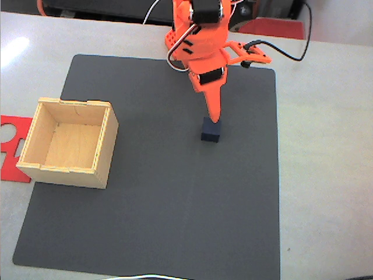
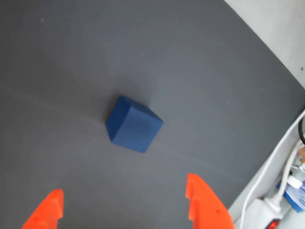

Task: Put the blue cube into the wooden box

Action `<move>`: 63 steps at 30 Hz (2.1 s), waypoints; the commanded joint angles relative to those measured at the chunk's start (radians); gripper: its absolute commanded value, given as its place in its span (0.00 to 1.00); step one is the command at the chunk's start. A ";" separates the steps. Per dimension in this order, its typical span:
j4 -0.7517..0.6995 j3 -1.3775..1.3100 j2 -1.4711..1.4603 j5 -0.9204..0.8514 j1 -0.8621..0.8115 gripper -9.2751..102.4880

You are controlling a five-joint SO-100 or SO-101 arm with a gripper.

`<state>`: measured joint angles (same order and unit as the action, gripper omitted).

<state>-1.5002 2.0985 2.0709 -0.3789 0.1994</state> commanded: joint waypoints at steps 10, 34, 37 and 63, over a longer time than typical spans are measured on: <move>0.198 0.015 -0.133 -0.094 0.032 0.39; 0.356 0.084 -0.319 -0.106 0.046 0.38; 0.377 0.084 -0.350 -0.101 0.046 0.36; 0.101 -0.460 -0.124 -0.190 -0.276 0.08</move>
<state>-1.3852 1.7411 1.8638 -0.5292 0.0000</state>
